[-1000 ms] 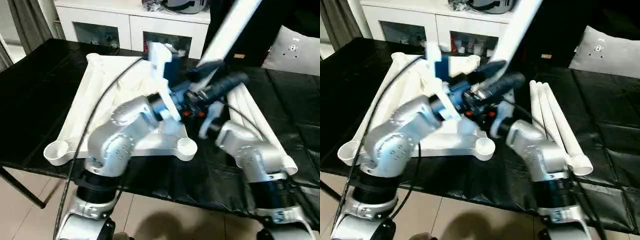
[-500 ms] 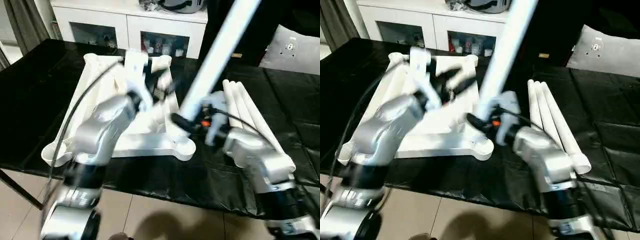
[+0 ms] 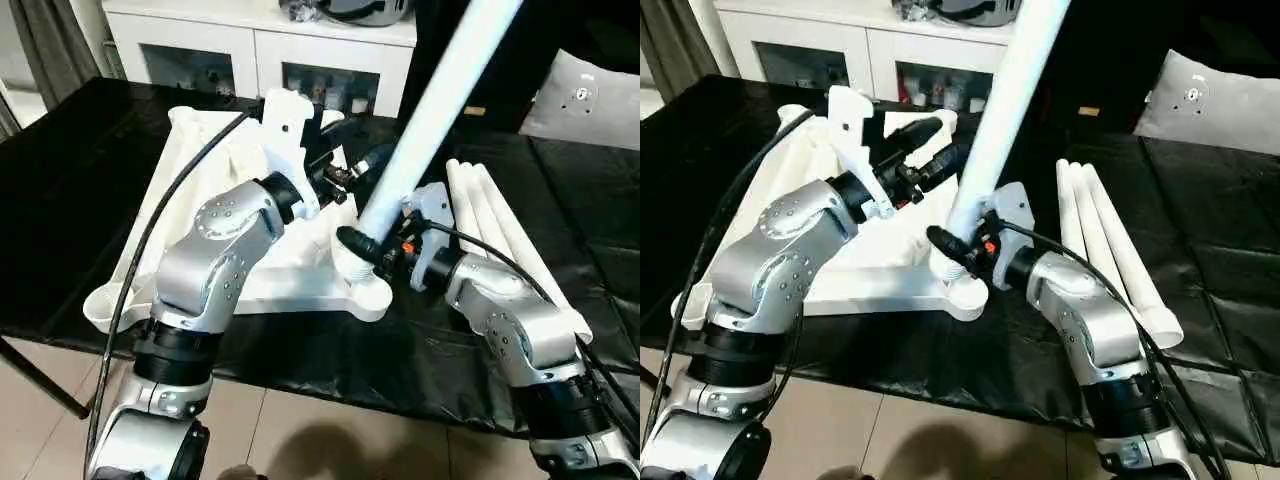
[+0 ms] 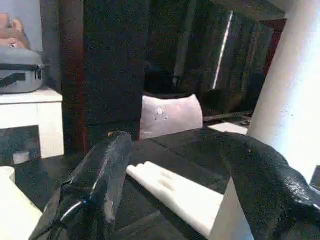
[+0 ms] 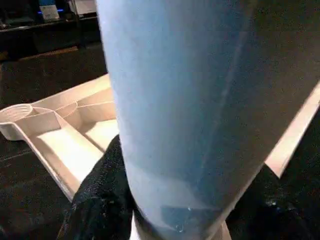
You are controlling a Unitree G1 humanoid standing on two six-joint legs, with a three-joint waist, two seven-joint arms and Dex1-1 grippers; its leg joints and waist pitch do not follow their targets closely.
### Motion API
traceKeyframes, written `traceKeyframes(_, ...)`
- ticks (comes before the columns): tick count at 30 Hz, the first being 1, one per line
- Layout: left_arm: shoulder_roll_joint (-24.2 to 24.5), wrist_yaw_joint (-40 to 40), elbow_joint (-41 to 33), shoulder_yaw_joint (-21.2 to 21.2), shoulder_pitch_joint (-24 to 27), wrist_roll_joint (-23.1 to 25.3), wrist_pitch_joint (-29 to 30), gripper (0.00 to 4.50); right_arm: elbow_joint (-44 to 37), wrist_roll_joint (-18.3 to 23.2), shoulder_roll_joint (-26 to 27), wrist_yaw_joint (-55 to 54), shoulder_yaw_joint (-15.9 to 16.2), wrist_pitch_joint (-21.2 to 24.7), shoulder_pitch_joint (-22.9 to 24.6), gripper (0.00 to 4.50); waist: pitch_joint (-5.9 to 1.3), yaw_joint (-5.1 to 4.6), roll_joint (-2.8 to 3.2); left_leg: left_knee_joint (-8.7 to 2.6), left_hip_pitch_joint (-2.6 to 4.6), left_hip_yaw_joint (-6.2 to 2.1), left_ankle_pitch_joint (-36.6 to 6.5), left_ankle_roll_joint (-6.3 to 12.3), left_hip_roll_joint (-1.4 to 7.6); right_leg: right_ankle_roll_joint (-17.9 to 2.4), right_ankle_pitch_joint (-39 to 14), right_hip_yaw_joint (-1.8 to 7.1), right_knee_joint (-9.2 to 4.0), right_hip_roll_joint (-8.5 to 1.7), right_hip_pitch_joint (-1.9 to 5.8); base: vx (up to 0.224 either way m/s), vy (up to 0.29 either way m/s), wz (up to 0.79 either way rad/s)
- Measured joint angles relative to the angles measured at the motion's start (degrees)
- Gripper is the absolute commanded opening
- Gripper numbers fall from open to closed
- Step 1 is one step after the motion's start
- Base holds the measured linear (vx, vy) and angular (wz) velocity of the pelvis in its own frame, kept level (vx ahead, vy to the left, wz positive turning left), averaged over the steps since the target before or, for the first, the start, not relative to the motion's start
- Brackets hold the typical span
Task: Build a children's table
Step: Pick table leg, then insert table leg to table base
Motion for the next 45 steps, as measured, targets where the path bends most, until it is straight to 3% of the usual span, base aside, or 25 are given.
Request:
traceKeyframes(4, 1.39, -0.91, 0.18, -0.28, 0.00, 1.36, -0.85, 3.36, 0.10, -0.12, 0.34, -1.18, -0.29, 0.33, 0.00, 1.88, 0.00, -0.01, 0.00, -0.01, 0.01, 0.00, 0.00, 0.00, 0.00, 0.00, 0.00, 0.00, 0.00, 0.00, 0.00, 0.000, 0.000, 0.00)
traceKeyframes(13, 14.60, -12.91, 5.85, -7.85, 5.85, 8.12, -2.63, 3.36, 0.66, 0.56, -2.96, -2.43, -6.32, 1.67, 1.82, 1.88, -0.01, -0.06, 0.17, -0.06, 0.02, 0.02, -0.01, -0.01, 0.00, 0.02, -0.01, 0.01, 0.00, 0.00, -0.03, 0.000, 0.000, 0.00)
traceKeyframes(18, 18.29, -20.68, 10.54, -13.44, 5.74, 11.66, -6.88, 3.36, 0.18, 1.56, -3.42, -1.93, -6.50, 2.91, 2.16, 1.88, -0.06, 0.03, 0.52, -0.06, 0.13, 0.05, 0.00, -0.01, -0.01, -0.01, 0.01, 0.05, 0.00, 0.00, 0.04, 0.000, 0.000, 0.00)
traceKeyframes(19, 18.72, -22.22, 12.18, -14.44, 5.76, 12.45, -8.04, 3.01, 0.17, 1.60, -3.74, -1.91, -6.55, 3.24, 2.29, 1.88, -0.04, 0.05, 0.59, -0.06, 0.14, 0.05, 0.00, -0.02, 0.00, -0.02, 0.02, 0.04, 0.01, 0.00, 0.04, 0.000, 0.000, 0.00)
traceKeyframes(24, 19.73, -30.59, 22.37, -17.79, 4.47, 15.08, -14.62, 2.95, -1.43, 2.13, -4.58, -0.74, -6.51, 4.17, 4.18, 1.88, -0.09, 0.15, 1.17, -0.06, 0.14, 0.06, 0.00, -0.02, 0.00, -0.02, 0.01, 0.05, 0.01, 0.00, 0.05, 0.000, 0.000, 0.00)
traceKeyframes(25, 19.94, -31.35, 23.83, -17.98, 3.93, 15.58, -15.28, 2.62, -1.68, 2.36, -4.59, -0.55, -6.48, 4.47, 4.21, 1.88, -0.06, 0.14, 1.26, -0.07, 0.12, 0.06, 0.00, -0.02, 0.00, -0.02, 0.02, 0.06, 0.01, 0.00, 0.02, 0.000, 0.000, 0.00)
traceKeyframes(29, 19.95, -34.77, 28.76, -18.12, 1.25, 16.12, -17.05, 2.57, -2.86, 2.99, -4.94, 0.45, -6.50, 5.18, 4.42, 1.88, -0.21, 0.19, 1.66, -0.07, 0.15, 0.07, 0.00, -0.02, 0.00, -0.03, 0.02, 0.06, 0.01, 0.00, 0.05, 0.000, 0.000, 0.00)
traceKeyframes(30, 19.92, -34.99, 29.26, -18.14, 1.05, 16.17, -17.37, 2.26, -3.04, 3.03, -4.96, 0.48, -6.50, 5.22, 4.46, 1.88, -0.22, 0.19, 1.75, -0.07, 0.14, 0.07, 0.00, -0.02, 0.00, -0.03, 0.02, 0.06, 0.01, 0.00, 0.05, 0.000, 0.000, 0.00)
traceKeyframes(34, 18.97, -36.65, 36.90, -18.04, -1.33, 16.80, -20.63, 2.00, -5.11, 3.64, -5.41, 0.65, -6.46, 6.14, 5.42, 1.88, -0.19, 0.26, 2.12, -0.07, 0.16, 0.08, 0.00, -0.02, 0.00, -0.03, 0.03, 0.07, 0.01, 0.00, 0.06, 0.000, 0.000, 0.00)
traceKeyframes(36, 18.52, -37.16, 38.24, -17.95, -1.38, 16.83, -21.19, 1.76, -5.15, 3.65, -5.43, 0.65, -6.47, 6.40, 5.70, 1.88, -0.18, 0.25, 2.19, -0.07, 0.16, 0.08, 0.00, -0.02, 0.00, -0.03, 0.03, 0.07, 0.01, 0.00, 0.06, 0.000, 0.000, 0.00)
traceKeyframes(39, 17.86, -37.97, 40.02, -17.93, -1.49, 16.84, -22.03, 1.79, -5.20, 3.69, -5.42, 0.65, -6.47, 7.03, 5.79, 1.88, -0.15, 0.28, 2.25, -0.07, 0.15, 0.08, 0.00, -0.02, 0.00, -0.03, 0.03, 0.06, 0.01, -0.01, 0.04, 0.000, 0.000, 0.00)
traceKeyframes(42, 17.58, -39.19, 42.23, -17.92, -2.13, 17.11, -23.22, 1.32, -5.63, 3.83, -5.42, 0.66, -6.46, 7.48, 5.80, 1.88, -0.14, 0.33, 2.29, -0.07, 0.15, 0.08, 0.00, -0.02, 0.00, -0.03, 0.03, 0.06, 0.01, -0.01, 0.05, 0.000, 0.000, 0.00)
traceKeyframes(45, 17.25, -39.63, 44.08, -17.90, -2.77, 17.76, -24.40, 1.33, -6.37, 4.16, -5.42, 0.67, -6.46, 7.65, 5.80, 1.88, -0.14, 0.44, 2.29, -0.07, 0.15, 0.08, 0.00, -0.02, 0.01, -0.03, 0.03, 0.07, 0.01, -0.01, 0.05, 0.000, 0.000, 0.00)
